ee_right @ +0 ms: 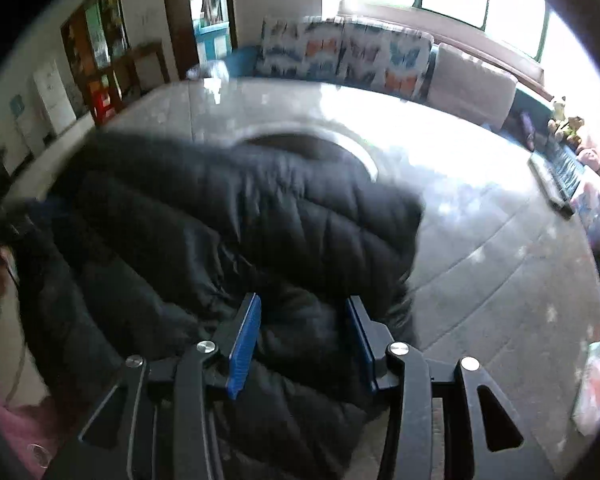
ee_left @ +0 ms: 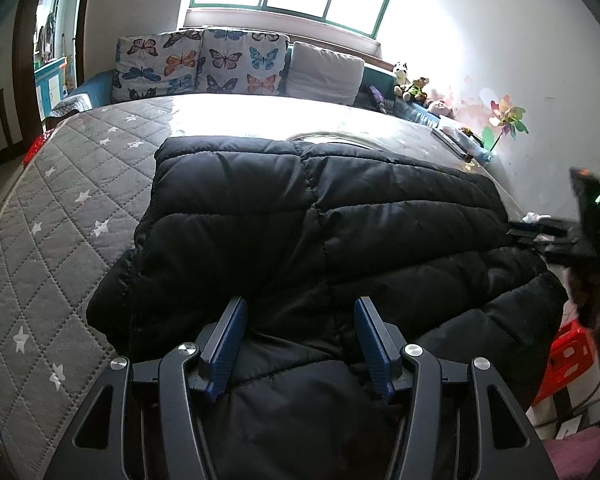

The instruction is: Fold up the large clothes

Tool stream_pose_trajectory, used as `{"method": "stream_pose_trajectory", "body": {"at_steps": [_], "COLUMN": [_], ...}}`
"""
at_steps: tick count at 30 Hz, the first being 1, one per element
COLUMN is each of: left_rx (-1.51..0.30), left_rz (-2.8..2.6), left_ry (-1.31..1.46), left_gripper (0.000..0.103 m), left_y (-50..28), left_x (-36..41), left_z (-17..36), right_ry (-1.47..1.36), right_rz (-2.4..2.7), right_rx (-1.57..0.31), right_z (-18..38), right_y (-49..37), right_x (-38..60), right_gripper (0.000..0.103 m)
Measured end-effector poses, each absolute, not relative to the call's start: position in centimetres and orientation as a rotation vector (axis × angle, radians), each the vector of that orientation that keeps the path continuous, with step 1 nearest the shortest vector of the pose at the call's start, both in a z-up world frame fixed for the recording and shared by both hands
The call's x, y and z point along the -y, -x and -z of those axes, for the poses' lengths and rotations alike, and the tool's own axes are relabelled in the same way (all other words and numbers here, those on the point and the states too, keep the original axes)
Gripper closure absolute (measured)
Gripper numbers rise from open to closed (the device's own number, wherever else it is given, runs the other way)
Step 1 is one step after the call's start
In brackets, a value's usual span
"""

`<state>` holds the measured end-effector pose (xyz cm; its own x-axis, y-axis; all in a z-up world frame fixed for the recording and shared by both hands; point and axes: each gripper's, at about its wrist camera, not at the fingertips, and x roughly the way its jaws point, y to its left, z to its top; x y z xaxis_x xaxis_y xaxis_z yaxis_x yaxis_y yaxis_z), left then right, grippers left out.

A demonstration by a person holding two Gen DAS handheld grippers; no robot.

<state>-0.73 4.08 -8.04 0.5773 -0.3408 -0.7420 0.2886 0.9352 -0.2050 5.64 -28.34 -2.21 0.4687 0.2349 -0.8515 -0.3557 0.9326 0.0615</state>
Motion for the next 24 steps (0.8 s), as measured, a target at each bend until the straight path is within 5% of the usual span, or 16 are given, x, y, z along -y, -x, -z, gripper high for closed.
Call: {"method": "stream_pose_trajectory", "body": {"at_steps": [8, 12, 24], "left_rx": [-0.860, -0.816, -0.958], "left_rz": [0.370, 0.293, 0.160], "left_ry": [0.120, 0.091, 0.146], "left_gripper": [0.044, 0.020, 0.007], "left_y": [-0.2, -0.8, -6.6], "left_x": [-5.2, -5.4, -8.0], "left_z": [4.2, 1.9, 5.5], "right_ry": [0.143, 0.142, 0.145], "right_rz": [-0.364, -0.364, -0.364], "right_rx": [-1.005, -0.997, -0.984], "right_z": [2.0, 2.0, 1.8], "right_y": [-5.2, -5.4, -5.4], "right_x": [28.5, 28.4, 28.5], "right_gripper": [0.054, 0.053, 0.051]}}
